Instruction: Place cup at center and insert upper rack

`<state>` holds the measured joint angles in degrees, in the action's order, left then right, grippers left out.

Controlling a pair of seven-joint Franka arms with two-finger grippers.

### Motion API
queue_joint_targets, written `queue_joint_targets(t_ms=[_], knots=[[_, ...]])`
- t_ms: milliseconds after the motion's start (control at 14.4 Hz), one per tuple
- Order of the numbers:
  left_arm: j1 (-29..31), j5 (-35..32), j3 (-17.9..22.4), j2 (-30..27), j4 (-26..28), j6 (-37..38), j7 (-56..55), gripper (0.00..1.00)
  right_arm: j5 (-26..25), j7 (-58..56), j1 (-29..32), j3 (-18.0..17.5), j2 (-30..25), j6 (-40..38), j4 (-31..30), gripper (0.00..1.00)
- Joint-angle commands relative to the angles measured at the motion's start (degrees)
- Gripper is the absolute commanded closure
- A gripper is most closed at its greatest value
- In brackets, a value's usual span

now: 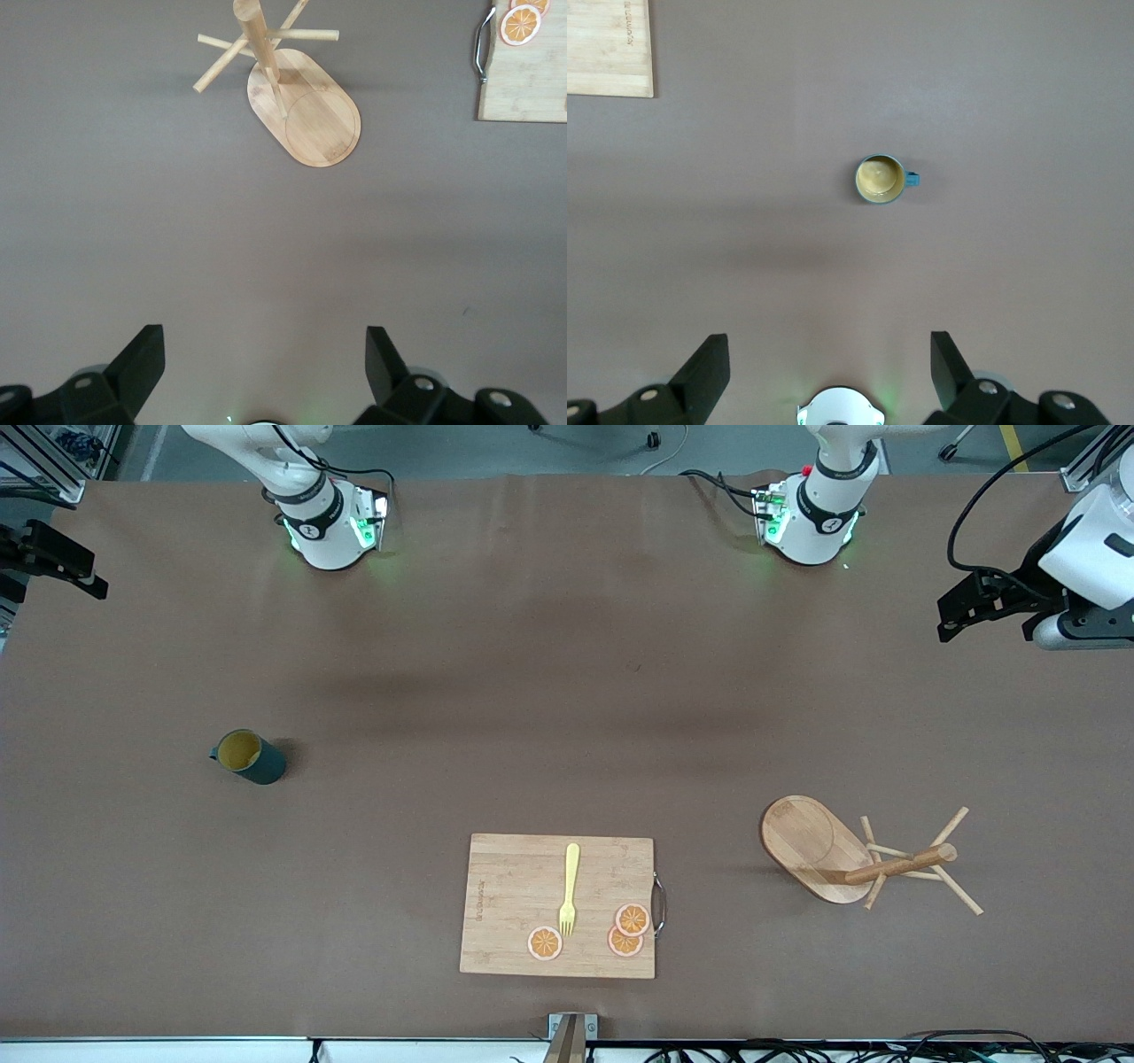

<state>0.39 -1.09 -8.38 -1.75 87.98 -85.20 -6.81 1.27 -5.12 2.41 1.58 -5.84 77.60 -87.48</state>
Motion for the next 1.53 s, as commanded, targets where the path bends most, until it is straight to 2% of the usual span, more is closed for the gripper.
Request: queue_joint_targets(t_ms=[0,417,556,834,1043,1251,1460], knots=[[0.5,-0.4,-0.4,0.1,-0.5,0.6,0.0,0.0,0.2,0.2,0.9,-0.6,-0.7,-0.1,-0.3,0.0],[0.6,-1.0,-0.3,0.3,-1.0,0.5,0.7,0.0,0.2,0.3,0.9,-0.5,-0.5,-0.1,0.8,0.0],[0.6,-1.1,-0.3,1.5,-2.8,0.5,0.7,0.0,0.1,0.4,1.0,-0.5,0.4,-0.2,0.8,0.0],[0.6,-0.9,-0.4,1.6,-2.6,0.6,0.9,0.0,0.1,0.3,1.7,-0.2,5.0,1.0,0.7,0.0],[0.5,-0.8,-0.4,1.5,-1.9,0.6,0.9,0.0,0.1,-0.1,3.9,-0.1,12.3,3.0,0.9,0.0],[0.4,-0.8,-0.4,1.1,-1.0,0.5,0.8,0.0,0.7,-11.5,5.9,-0.2,13.6,10.0,-3.2,0.0],[0.5,-0.6,-0.4,1.0,-0.5,0.2,0.8,0.0,0.8,-18.4,5.9,-0.2,13.7,19.8,-11.4,0.0]])
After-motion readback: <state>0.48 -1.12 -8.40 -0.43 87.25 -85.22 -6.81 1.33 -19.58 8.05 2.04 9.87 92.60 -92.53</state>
